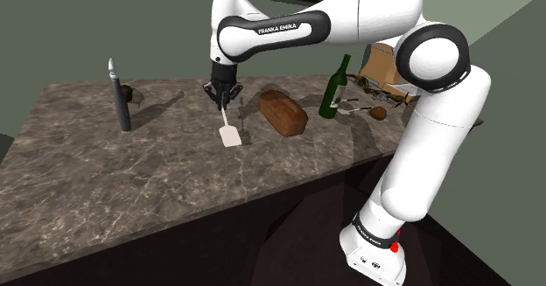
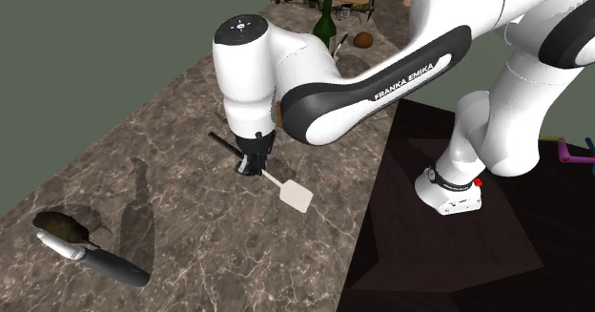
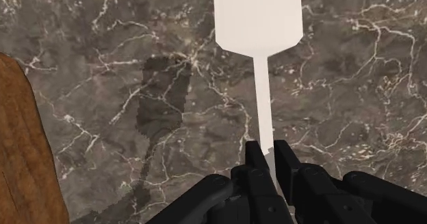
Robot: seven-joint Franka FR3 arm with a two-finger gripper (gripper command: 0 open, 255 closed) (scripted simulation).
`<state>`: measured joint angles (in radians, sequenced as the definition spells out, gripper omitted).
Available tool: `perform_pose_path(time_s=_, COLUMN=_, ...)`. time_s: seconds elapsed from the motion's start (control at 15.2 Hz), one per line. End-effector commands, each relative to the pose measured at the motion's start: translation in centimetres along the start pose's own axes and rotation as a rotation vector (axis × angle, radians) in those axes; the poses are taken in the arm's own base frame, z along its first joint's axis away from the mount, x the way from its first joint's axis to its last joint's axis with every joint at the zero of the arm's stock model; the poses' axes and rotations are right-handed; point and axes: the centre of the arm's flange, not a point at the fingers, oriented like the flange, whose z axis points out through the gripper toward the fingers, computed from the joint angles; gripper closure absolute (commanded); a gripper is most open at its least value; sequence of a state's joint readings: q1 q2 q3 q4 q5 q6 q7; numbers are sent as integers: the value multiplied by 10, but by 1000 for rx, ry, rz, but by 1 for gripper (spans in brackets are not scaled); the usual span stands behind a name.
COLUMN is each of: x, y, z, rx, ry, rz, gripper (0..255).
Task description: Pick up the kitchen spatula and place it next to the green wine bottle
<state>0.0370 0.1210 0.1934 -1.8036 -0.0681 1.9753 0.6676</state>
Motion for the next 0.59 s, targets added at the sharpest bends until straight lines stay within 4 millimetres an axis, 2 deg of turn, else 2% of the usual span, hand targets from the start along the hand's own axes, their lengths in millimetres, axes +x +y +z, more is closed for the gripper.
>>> perform_pose_path(time_s=0.0, x=0, y=1, z=-12, rx=0, ry=0, rz=0, gripper=255)
perform_pose_path(time_s=0.53, x=3, y=1, z=-54, rx=0, ry=0, rz=0, gripper=255)
